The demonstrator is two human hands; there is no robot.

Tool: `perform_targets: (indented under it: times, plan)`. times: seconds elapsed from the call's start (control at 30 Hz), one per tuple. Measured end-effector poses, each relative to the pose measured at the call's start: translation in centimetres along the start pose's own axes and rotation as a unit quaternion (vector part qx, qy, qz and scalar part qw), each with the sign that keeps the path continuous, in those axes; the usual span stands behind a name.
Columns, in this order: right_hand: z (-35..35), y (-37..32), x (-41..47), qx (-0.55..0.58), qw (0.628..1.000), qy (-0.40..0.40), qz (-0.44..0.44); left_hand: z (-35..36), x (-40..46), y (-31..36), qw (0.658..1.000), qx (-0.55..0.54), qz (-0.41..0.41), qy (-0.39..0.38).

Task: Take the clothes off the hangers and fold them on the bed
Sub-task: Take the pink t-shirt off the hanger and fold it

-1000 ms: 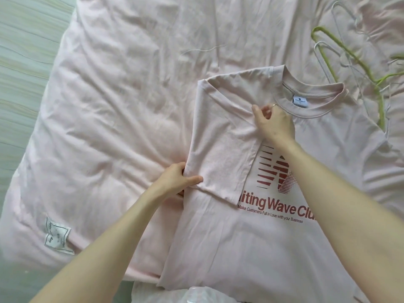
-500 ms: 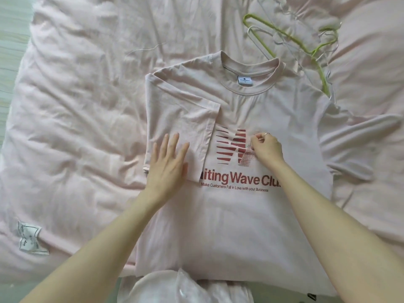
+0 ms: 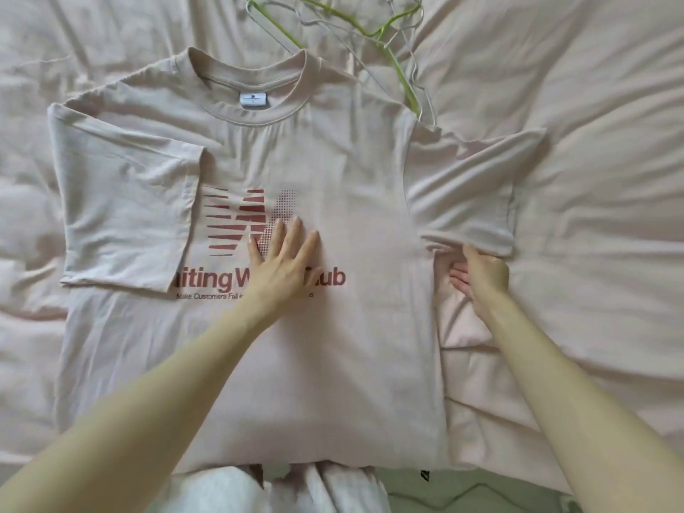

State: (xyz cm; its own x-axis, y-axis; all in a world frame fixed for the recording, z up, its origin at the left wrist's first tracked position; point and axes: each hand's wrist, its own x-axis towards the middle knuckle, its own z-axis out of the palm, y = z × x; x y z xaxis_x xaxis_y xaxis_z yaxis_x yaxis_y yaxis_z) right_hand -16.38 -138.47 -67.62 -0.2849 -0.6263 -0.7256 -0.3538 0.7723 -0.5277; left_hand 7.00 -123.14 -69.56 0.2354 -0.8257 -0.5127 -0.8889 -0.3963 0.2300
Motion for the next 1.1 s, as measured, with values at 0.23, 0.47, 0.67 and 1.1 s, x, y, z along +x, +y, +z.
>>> perform_targets:
  times: [0.23, 0.47, 0.67, 1.1]
  plan:
    - [-1.3, -2.0, 3.2, 0.416, 0.890, -0.080, 0.169, 1.0, 1.1, 4.8, 0.999, 0.016, 0.038, -0.021]
    - [0.2, -3.7, 3.8, 0.130, 0.974, 0.155, -0.103, -0.4, 2.2, 4.9, 0.992, -0.124, -0.006, -0.004]
    - [5.0, -3.8, -3.1, -0.171, 0.771, 0.028, -0.613, -4.9, 3.0, 3.1, 0.662, -0.695, -0.246, 0.136]
    - [4.9, 0.8, -1.7, -0.349, 0.727, -0.014, -0.592, -4.5, 5.0, 0.6, 0.819, -0.470, -0.259, 0.202]
